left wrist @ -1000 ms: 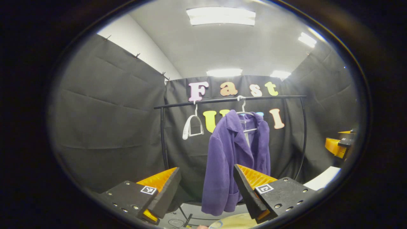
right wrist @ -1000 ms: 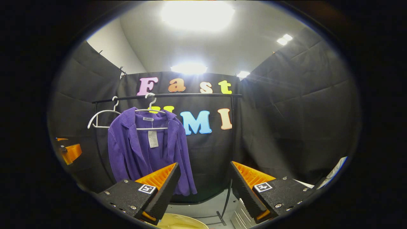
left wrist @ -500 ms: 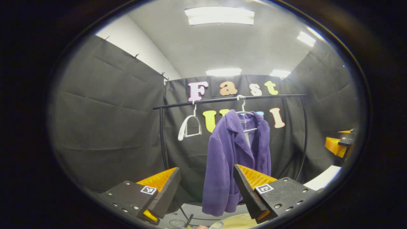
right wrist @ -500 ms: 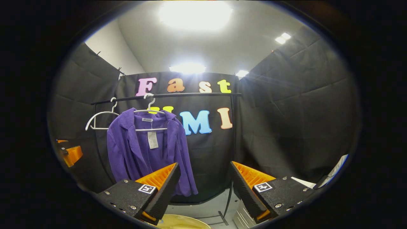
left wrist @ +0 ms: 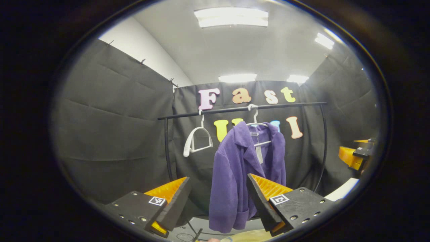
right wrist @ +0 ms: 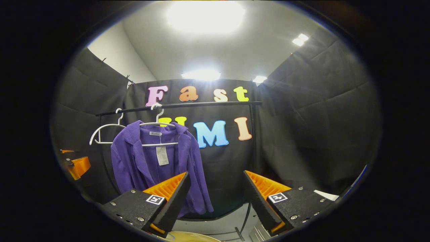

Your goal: Grasp the clothes on the hanger with both hands and then place them into the laundry hamper below.

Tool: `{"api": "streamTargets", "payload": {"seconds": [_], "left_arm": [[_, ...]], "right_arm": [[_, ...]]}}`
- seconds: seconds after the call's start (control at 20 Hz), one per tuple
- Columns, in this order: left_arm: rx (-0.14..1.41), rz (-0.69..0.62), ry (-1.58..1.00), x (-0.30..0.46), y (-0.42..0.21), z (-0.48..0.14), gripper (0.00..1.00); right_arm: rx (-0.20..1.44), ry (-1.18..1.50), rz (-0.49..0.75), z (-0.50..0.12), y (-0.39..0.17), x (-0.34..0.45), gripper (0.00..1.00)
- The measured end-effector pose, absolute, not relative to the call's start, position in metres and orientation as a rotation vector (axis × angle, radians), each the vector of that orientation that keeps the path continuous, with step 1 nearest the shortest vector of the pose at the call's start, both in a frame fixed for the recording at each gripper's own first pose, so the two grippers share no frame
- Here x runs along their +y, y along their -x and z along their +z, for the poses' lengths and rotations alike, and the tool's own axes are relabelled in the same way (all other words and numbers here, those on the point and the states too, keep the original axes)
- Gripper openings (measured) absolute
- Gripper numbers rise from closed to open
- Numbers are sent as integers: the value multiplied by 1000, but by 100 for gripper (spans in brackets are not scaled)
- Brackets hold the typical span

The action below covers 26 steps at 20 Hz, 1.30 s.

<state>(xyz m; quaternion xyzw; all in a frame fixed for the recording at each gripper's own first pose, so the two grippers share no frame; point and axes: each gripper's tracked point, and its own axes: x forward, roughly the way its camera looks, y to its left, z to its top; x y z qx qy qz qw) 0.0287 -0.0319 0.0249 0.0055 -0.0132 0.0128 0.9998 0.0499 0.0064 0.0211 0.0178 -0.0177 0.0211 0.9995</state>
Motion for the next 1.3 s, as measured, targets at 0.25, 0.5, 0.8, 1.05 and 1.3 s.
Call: {"api": "streamTargets", "payload": {"seconds": [0.25,0.5,0.8,1.05,1.3], "left_arm": [[-33,37,15,-58,-53,35,100],[-45,57,20,-75,-75,45,100],[-31,59,45,-105,-112,41,100],[-2,62,48,-130,-148,30,100],[27,95,37,-141,-178,19,100]], "right_arm": [[-54,-41,98,30,-83,13,95],[-67,-61,163,36,-119,23,92],[-81,-89,235,45,-168,40,95],[-88,-123,315,47,-204,59,95],[-82,-150,395,49,-238,78,95]]}}
